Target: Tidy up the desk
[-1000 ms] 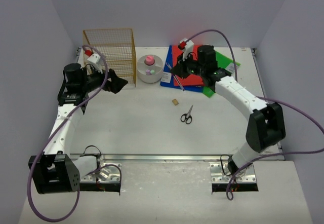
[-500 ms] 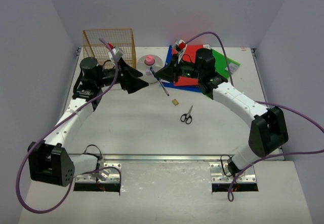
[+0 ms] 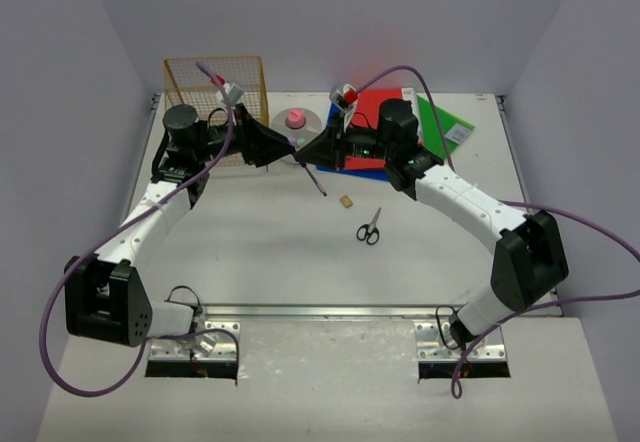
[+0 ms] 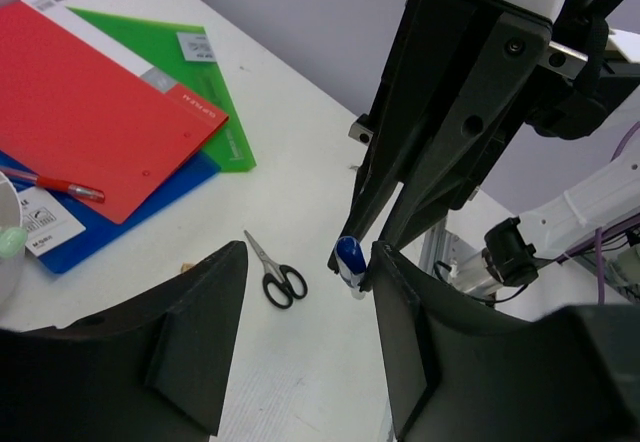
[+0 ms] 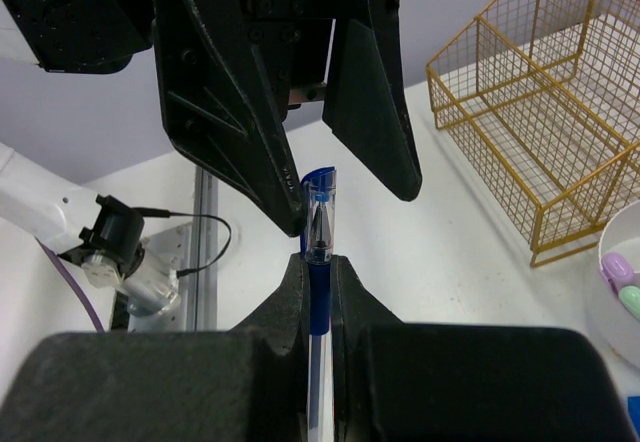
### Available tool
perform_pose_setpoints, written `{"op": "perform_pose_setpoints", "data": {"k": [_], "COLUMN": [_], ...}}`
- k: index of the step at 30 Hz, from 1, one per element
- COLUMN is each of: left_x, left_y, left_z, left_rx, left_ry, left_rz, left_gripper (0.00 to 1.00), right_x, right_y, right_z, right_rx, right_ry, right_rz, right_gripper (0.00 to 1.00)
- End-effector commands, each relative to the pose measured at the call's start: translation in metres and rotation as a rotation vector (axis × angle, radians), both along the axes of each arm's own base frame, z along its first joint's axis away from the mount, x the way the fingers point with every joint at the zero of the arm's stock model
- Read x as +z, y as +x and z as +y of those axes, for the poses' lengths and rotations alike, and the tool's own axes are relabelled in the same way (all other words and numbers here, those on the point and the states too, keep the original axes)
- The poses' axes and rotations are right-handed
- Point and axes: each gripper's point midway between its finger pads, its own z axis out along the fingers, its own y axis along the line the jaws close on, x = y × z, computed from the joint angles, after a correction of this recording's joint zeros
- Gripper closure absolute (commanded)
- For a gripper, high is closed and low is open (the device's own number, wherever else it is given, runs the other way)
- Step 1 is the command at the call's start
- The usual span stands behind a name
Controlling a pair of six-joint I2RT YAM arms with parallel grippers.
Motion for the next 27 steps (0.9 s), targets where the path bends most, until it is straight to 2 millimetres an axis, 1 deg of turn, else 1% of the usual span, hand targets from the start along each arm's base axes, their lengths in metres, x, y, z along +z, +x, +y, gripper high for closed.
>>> {"op": "perform_pose_setpoints", "data": {"k": [1, 5, 7, 8, 9, 11, 12, 13, 14, 15, 16, 18, 20, 21, 22, 24, 27], "left_x": [0.029, 0.027, 0.026, 0.025, 0.025, 0.023, 0.023, 0.022, 0.016, 0.014, 0.013, 0.010, 0.011, 0.010, 0.008, 0.009, 0.008], "left_y": [-0.002, -0.004, -0.005, -0.005, -0.005, -0.003, -0.001, 0.002, 0.008, 0.018, 0.029, 0.051, 0.080, 0.090, 0.096, 0.113, 0.136], "left_z": [-0.006, -0.007, -0.007, -0.007, -0.007, -0.007, -0.006, -0.006, -0.003, 0.002, 0.008, 0.022, 0.046, 0.055, 0.064, 0.081, 0.100], "left_rx": [-0.033, -0.044, -0.045, -0.045, -0.045, -0.042, -0.034, -0.020, 0.007, 0.053, 0.110, 0.226, 0.393, 0.449, 0.483, 0.581, 0.689], "left_ry": [-0.034, -0.034, -0.033, -0.033, -0.032, -0.030, -0.026, -0.013, 0.027, 0.068, 0.112, 0.205, 0.300, 0.345, 0.398, 0.462, 0.526], "left_rz": [-0.080, -0.071, -0.065, -0.063, -0.059, -0.041, -0.036, -0.033, -0.034, -0.045, -0.063, -0.092, -0.127, -0.137, -0.168, -0.190, -0.185], "left_gripper": [0.55, 0.69, 0.83, 0.84, 0.93, 0.99, 1.00, 1.00, 1.00, 1.00, 1.00, 1.00, 1.00, 1.00, 1.00, 1.00, 1.00], "right_x": [0.020, 0.021, 0.023, 0.024, 0.024, 0.022, 0.020, 0.018, 0.015, 0.012, 0.009, 0.004, -0.005, -0.005, -0.009, -0.016, -0.024], "right_y": [-0.001, 0.001, 0.002, 0.002, 0.004, 0.009, 0.011, 0.013, 0.015, 0.017, 0.020, 0.029, 0.037, 0.042, 0.043, 0.054, 0.058], "right_z": [0.007, 0.009, 0.010, 0.010, 0.011, 0.011, 0.010, 0.009, 0.008, 0.004, 0.000, -0.014, -0.029, -0.038, -0.045, -0.065, -0.081], "right_rx": [0.027, 0.021, 0.019, 0.018, 0.014, -0.014, -0.027, -0.040, -0.057, -0.074, -0.090, -0.138, -0.187, -0.212, -0.228, -0.277, -0.316], "right_ry": [0.039, 0.043, 0.045, 0.047, 0.047, 0.043, 0.036, 0.026, 0.013, 0.004, -0.002, -0.009, -0.022, -0.022, -0.025, -0.035, -0.048], "right_rz": [-0.081, -0.083, -0.086, -0.088, -0.087, -0.063, -0.044, -0.026, -0.015, -0.003, 0.009, 0.028, 0.060, 0.064, 0.080, 0.101, 0.108], "right_gripper": [1.00, 1.00, 1.00, 1.00, 1.00, 0.98, 0.85, 0.67, 0.43, 0.32, 0.28, 0.24, 0.23, 0.23, 0.23, 0.23, 0.23]}}
